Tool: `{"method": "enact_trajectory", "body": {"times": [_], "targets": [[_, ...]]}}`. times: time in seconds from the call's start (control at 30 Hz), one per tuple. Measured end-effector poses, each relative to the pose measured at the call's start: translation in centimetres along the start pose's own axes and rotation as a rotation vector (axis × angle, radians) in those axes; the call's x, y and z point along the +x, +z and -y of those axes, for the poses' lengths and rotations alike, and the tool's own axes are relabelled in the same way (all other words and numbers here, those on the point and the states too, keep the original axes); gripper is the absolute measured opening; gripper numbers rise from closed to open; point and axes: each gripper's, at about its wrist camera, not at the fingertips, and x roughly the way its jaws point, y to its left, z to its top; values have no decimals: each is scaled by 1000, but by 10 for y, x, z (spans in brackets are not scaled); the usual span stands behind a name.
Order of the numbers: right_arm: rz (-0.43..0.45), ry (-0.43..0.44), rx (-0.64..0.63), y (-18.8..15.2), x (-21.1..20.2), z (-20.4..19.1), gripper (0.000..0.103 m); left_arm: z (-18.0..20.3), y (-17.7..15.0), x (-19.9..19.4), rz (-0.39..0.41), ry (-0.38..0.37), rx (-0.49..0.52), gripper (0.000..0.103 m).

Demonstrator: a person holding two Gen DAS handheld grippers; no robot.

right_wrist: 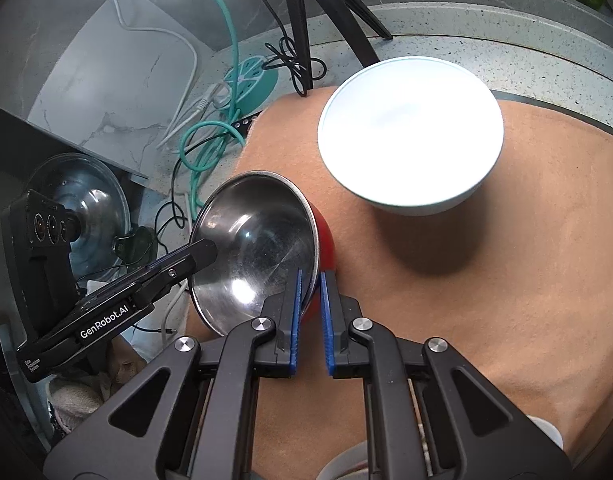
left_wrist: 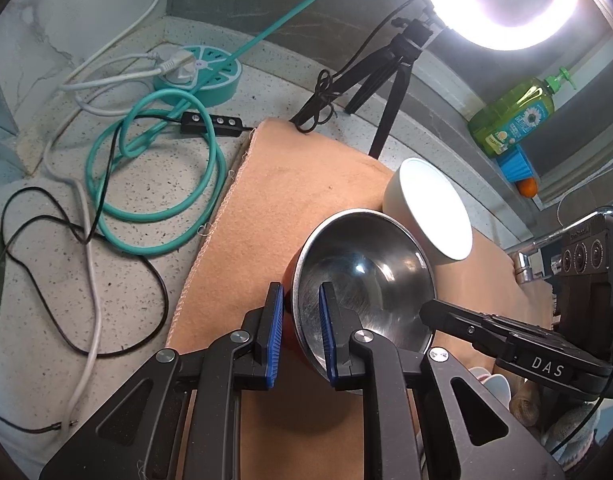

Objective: Organize plates and bowls
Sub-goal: 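Lift the red steel bowl and lower it into the large steel bowl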

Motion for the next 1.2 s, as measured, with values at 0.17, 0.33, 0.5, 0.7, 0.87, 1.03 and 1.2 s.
{"method": "enact_trajectory", "body": {"times": [0.17, 0.33, 0.5, 0.7, 0.87, 1.03, 1.2], "targets": [[20, 25, 0, -13, -21, -5, 9, 9, -7, -20, 36, -12, 15, 16], [48, 32, -7, -28, -49, -6, 9, 23, -18, -38, 55, -34, 38, 16], [91, 33, 7, -40, -80, 2, 9, 44, -30, -49, 68, -54, 77, 16], [133, 3, 24, -53, -113, 23, 9, 78, -41, -52, 62, -96, 128, 16], [161, -24, 65, -68, -140, 49, 9, 110, -52, -46, 44, -129, 177, 16], [186, -48, 115, -85, -162, 76, 9, 143, -58, -38, 23, -164, 223, 16], [218, -71, 163, -99, -187, 100, 9, 179, -65, -29, 1, -204, 285, 16]]}}
